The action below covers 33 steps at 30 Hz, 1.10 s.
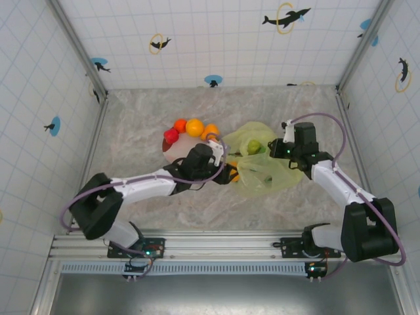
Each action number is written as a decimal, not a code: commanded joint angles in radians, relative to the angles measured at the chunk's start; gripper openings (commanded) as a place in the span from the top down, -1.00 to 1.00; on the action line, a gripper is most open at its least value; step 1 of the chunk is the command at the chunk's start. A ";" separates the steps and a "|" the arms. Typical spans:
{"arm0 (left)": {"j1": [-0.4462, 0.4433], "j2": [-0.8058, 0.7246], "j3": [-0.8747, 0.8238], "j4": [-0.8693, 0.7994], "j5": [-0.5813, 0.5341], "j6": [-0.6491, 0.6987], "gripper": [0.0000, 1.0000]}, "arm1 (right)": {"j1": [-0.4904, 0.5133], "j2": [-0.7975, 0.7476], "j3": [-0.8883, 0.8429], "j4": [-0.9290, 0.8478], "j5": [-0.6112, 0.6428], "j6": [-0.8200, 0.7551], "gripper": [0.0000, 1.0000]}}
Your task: Place the fruits into the plastic bag
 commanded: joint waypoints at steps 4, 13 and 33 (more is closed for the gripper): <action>-0.018 0.162 0.154 0.021 0.055 0.059 -0.09 | 0.023 0.001 0.018 0.050 -0.021 0.043 1.00; -0.017 0.328 0.303 0.105 0.001 0.006 -0.15 | 0.037 0.001 -0.019 0.146 -0.075 0.160 1.00; -0.027 0.565 0.363 0.421 0.055 -0.330 -0.38 | 0.037 -0.036 -0.165 0.355 0.003 0.356 1.00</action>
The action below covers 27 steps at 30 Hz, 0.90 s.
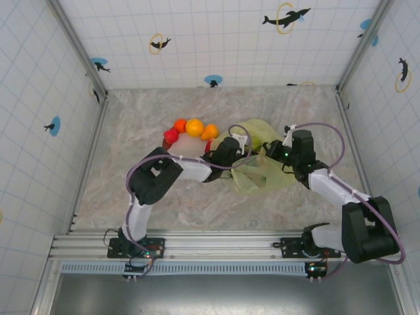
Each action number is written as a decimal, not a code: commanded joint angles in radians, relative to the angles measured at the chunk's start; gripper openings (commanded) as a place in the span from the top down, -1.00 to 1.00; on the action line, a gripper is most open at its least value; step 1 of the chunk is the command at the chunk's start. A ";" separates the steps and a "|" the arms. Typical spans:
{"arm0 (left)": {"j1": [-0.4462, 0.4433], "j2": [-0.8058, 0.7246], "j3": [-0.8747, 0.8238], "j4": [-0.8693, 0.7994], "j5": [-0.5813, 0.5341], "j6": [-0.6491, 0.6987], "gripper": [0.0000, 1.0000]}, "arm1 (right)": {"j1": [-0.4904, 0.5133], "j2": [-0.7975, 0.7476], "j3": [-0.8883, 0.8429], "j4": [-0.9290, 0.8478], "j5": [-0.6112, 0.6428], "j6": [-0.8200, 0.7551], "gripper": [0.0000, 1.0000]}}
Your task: Place the fruits into the plastic bag
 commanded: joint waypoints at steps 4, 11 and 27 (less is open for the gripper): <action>-0.009 -0.005 0.022 0.032 0.023 -0.018 -0.51 | -0.006 -0.027 -0.018 0.052 0.022 0.009 1.00; -0.005 -0.078 -0.009 -0.040 0.017 0.055 -0.64 | -0.030 -0.036 -0.020 0.038 0.009 -0.006 1.00; 0.060 -0.430 -0.216 -0.322 0.040 0.329 -0.67 | -0.072 -0.016 0.028 -0.094 -0.053 -0.172 1.00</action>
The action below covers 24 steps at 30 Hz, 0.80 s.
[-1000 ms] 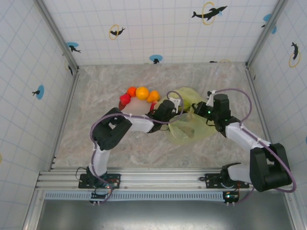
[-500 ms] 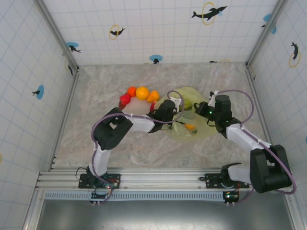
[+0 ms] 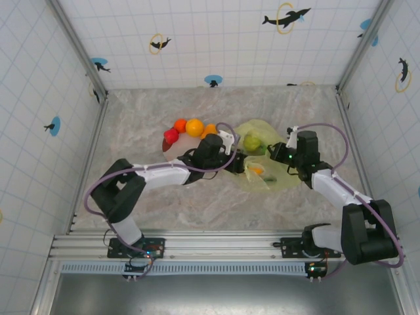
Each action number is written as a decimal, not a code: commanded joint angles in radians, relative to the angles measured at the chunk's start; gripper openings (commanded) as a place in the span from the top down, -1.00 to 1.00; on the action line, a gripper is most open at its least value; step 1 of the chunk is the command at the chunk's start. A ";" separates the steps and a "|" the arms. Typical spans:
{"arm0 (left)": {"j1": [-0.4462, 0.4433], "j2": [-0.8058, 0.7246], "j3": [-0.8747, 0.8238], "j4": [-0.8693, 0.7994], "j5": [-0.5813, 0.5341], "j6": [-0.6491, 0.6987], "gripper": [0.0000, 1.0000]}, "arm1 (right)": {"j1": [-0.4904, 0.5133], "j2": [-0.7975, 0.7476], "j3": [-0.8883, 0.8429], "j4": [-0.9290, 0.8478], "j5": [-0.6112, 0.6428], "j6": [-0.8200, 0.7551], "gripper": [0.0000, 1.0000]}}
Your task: Place the fruits into the plastic bag
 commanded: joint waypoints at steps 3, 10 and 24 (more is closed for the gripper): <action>0.030 -0.117 -0.052 -0.128 0.060 0.121 -0.67 | -0.011 0.003 0.037 -0.021 -0.011 -0.035 1.00; 0.070 -0.225 -0.083 -0.201 0.165 0.176 -0.67 | -0.015 0.008 0.038 -0.015 -0.011 -0.035 1.00; 0.296 -0.487 -0.208 -0.198 -0.140 0.021 -0.69 | -0.018 0.003 0.032 0.002 -0.011 -0.031 1.00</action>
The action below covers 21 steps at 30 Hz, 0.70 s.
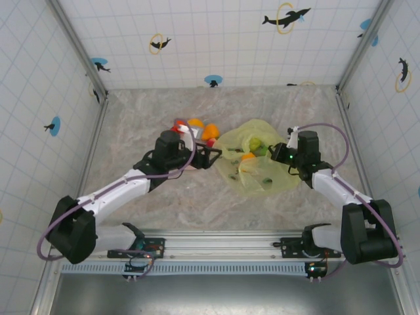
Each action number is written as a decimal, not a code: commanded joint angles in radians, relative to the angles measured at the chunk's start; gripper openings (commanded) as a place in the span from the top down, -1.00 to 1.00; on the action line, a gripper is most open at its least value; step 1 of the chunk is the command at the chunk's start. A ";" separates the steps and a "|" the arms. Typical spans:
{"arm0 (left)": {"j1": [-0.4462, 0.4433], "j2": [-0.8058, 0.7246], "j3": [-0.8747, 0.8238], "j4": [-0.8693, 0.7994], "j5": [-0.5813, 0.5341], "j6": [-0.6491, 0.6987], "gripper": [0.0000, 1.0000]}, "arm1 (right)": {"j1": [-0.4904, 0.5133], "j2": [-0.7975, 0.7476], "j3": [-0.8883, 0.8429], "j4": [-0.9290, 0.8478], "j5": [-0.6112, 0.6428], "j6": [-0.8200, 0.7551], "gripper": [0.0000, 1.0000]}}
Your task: Place the fruits into the plastic bag
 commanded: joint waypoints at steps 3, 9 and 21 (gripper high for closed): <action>0.111 -0.025 0.015 -0.086 -0.365 -0.079 -0.72 | -0.005 0.000 0.023 0.025 -0.007 -0.006 1.00; 0.215 0.057 0.061 -0.126 -0.558 -0.046 -0.80 | -0.003 0.000 0.017 0.043 -0.046 -0.001 1.00; 0.268 0.406 0.255 -0.188 -0.603 0.003 -0.90 | -0.002 0.020 0.014 0.076 -0.065 0.000 1.00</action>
